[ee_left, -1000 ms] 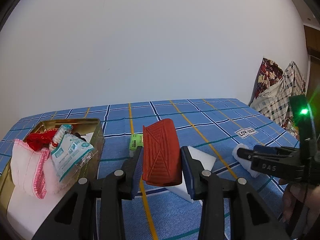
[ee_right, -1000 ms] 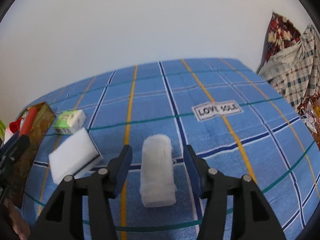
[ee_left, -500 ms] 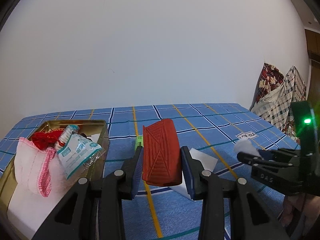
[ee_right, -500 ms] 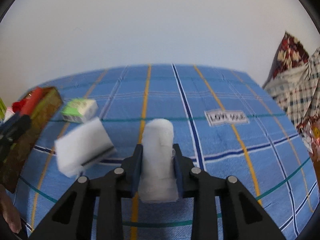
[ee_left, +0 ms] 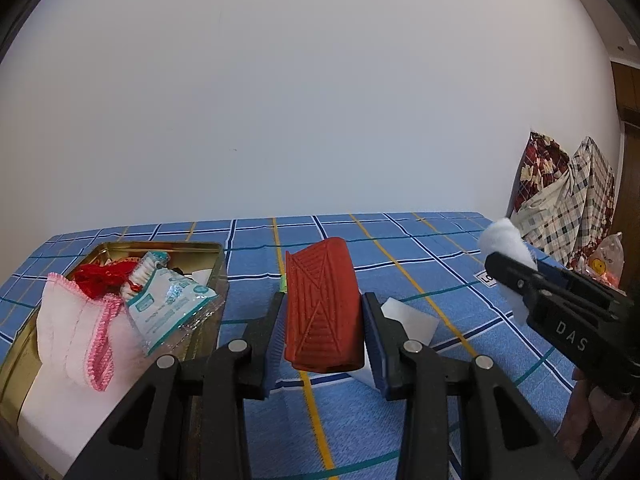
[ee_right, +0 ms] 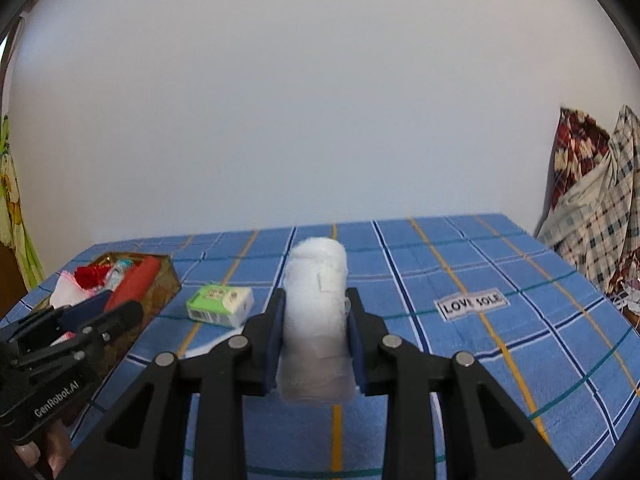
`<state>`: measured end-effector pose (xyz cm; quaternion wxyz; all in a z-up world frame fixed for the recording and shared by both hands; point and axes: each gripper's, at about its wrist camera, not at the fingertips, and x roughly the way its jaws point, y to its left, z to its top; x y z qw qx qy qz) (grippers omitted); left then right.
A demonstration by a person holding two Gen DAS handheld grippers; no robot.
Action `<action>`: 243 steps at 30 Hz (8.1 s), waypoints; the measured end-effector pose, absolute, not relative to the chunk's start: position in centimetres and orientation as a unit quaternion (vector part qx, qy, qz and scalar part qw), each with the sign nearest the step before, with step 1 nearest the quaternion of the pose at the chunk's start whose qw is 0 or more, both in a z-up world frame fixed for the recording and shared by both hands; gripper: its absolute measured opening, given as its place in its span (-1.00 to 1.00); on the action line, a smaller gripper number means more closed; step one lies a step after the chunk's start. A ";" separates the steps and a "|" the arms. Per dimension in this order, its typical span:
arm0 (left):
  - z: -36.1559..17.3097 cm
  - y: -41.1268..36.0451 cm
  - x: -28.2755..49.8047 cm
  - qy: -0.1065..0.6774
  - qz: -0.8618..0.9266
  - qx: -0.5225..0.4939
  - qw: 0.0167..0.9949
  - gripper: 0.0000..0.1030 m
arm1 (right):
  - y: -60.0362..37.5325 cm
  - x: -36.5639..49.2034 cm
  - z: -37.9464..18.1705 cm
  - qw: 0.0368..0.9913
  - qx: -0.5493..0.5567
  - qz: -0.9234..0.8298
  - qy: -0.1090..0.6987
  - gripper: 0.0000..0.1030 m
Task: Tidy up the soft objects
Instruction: 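Lift the red-and-white sponge and white rolled cloth and carry both over the tin tray, then open both tools to drop the sponge and rolled cloth into the tray, then grasp the white melamine sponge block with the right tool, then grasp the green tissue pack with the left tool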
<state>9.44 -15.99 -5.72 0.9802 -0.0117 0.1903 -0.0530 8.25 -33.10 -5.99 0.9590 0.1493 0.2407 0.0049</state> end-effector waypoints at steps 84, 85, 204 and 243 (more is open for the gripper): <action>-5.0 -7.7 3.5 0.127 0.032 -0.047 0.990 -0.24 | -23.6 8.8 -4.2 0.969 0.114 0.094 0.197 -0.43; -5.0 -7.6 3.5 0.127 0.033 -0.047 0.990 -0.24 | -23.5 8.9 -4.2 0.969 0.113 0.096 0.197 -0.43; -5.0 -15.7 13.1 0.303 -0.008 0.015 0.953 0.50 | -35.1 17.7 -9.1 0.901 0.108 0.060 0.416 0.71; -7.9 -20.0 24.0 0.349 -0.027 0.063 0.935 0.55 | -39.7 18.2 -8.8 0.903 0.131 -0.037 0.408 0.73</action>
